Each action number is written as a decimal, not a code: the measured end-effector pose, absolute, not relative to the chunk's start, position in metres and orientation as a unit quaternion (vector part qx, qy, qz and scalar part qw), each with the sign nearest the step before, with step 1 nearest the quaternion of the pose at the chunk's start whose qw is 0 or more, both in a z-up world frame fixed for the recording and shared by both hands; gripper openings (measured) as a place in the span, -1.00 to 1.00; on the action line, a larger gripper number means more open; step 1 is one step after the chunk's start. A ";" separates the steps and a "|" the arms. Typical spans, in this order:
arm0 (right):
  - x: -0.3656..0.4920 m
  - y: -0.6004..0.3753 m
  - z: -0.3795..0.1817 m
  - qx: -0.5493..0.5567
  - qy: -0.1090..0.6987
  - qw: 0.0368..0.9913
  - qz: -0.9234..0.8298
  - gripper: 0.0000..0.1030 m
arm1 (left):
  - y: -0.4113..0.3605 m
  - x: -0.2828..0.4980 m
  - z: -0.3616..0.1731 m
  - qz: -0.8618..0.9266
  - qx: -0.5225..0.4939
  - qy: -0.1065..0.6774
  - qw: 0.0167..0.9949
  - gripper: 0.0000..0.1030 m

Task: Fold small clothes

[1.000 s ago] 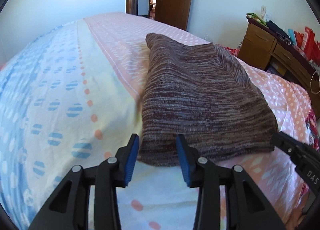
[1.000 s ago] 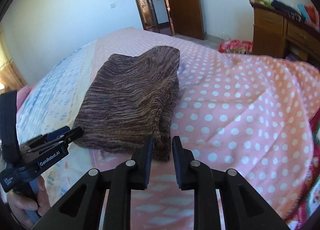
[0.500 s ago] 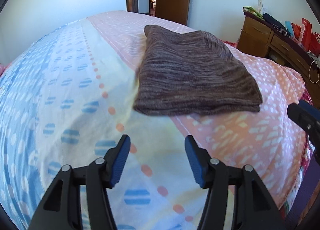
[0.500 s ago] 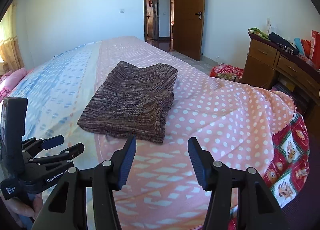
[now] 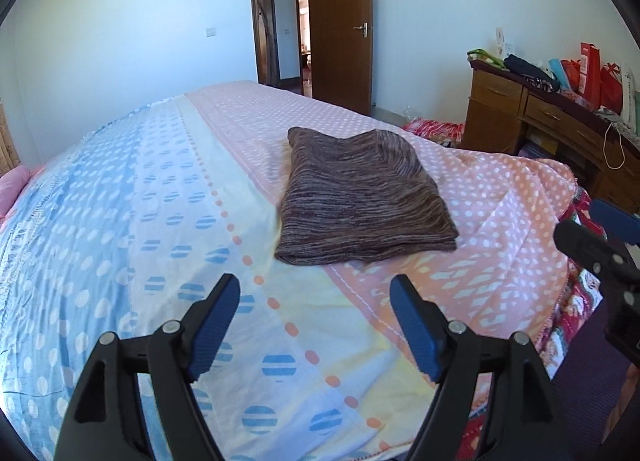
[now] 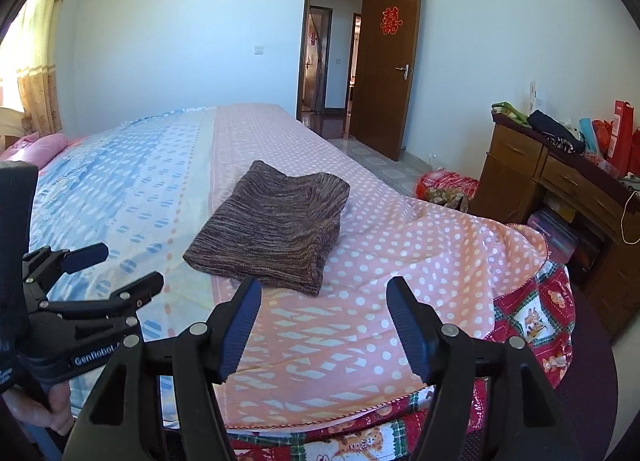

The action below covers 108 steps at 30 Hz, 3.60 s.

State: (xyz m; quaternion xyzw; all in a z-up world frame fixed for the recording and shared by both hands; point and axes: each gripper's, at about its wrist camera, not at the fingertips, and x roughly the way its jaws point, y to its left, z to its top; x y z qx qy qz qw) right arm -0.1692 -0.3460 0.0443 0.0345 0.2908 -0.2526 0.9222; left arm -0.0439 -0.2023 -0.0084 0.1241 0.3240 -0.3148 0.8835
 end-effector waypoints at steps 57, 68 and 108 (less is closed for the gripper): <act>-0.217 -0.305 0.133 0.025 0.102 0.958 -0.268 0.68 | -0.154 -0.102 0.107 -0.240 0.074 0.156 0.955 1.00; -0.216 -0.304 0.132 0.023 0.106 0.959 -0.263 0.68 | -0.154 -0.102 0.107 -0.240 0.074 0.156 0.955 1.00; -0.210 -0.313 0.123 0.030 0.123 0.957 -0.259 0.68 | -0.153 -0.087 0.094 -0.255 0.081 0.190 0.945 1.00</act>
